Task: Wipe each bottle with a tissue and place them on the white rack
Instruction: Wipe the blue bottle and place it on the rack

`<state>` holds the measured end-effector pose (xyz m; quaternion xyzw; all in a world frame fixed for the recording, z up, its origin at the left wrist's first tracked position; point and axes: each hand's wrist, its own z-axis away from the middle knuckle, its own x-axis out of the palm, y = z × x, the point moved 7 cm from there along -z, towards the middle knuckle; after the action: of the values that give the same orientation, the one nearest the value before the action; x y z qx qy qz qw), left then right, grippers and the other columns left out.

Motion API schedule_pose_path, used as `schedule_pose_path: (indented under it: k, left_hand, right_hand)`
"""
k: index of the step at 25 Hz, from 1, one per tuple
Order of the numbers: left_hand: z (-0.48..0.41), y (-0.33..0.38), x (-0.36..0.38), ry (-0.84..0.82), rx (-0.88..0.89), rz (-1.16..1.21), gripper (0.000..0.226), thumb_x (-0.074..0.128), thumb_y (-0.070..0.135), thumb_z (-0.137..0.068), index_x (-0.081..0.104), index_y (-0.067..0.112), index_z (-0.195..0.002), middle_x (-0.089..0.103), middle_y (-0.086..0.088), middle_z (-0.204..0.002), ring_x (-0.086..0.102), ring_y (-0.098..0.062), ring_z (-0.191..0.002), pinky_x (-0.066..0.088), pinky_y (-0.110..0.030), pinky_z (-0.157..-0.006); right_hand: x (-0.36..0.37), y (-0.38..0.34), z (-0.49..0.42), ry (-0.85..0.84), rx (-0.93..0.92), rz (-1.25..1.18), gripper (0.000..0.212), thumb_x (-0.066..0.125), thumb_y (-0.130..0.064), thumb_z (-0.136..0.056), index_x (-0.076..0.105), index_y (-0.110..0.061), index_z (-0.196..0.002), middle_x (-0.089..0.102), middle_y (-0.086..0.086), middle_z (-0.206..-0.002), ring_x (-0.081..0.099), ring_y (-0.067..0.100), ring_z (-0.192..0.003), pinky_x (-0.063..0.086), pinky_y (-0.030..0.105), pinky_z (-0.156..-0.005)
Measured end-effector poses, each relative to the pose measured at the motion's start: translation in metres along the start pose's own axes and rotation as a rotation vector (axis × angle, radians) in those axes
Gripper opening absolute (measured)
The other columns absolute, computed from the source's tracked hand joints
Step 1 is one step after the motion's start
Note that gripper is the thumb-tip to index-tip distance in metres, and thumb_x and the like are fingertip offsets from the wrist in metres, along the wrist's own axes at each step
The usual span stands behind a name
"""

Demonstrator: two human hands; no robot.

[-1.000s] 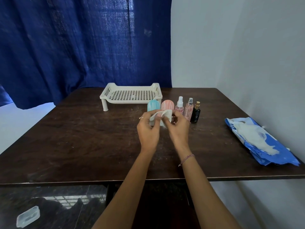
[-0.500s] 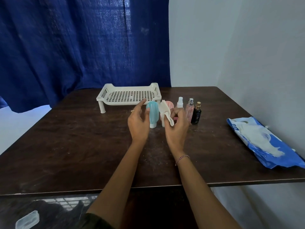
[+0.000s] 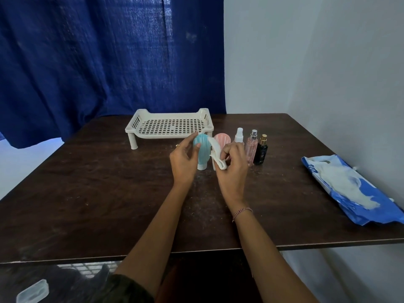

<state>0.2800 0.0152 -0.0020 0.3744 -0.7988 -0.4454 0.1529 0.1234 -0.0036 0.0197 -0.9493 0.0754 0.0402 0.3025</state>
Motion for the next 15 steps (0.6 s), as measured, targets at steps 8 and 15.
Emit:
schedule_pose_path:
  k: [8, 15]
  left_hand:
    - [-0.003, 0.005, -0.009, 0.059, 0.017, 0.004, 0.026, 0.064, 0.009, -0.088, 0.066, 0.007, -0.114, 0.065, 0.004, -0.107, 0.064, -0.009, -0.101, 0.049, -0.009, -0.084]
    - [-0.005, 0.002, -0.019, 0.098, 0.025, -0.053, 0.026, 0.067, 0.016, -0.087, 0.068, 0.011, -0.112, 0.070, -0.001, -0.109, 0.066, -0.009, -0.102, 0.053, -0.022, -0.088]
  right_hand:
    - [0.004, -0.019, -0.008, -0.002, -0.059, -0.001, 0.022, 0.070, 0.005, -0.072, 0.050, -0.006, -0.072, 0.050, 0.004, -0.083, 0.050, 0.011, -0.081, 0.045, 0.020, -0.065]
    - [0.028, -0.018, -0.037, -0.101, -0.126, 0.081, 0.027, 0.072, -0.009, -0.078, 0.052, -0.009, -0.096, 0.055, 0.006, -0.096, 0.055, 0.018, -0.089, 0.053, 0.033, -0.064]
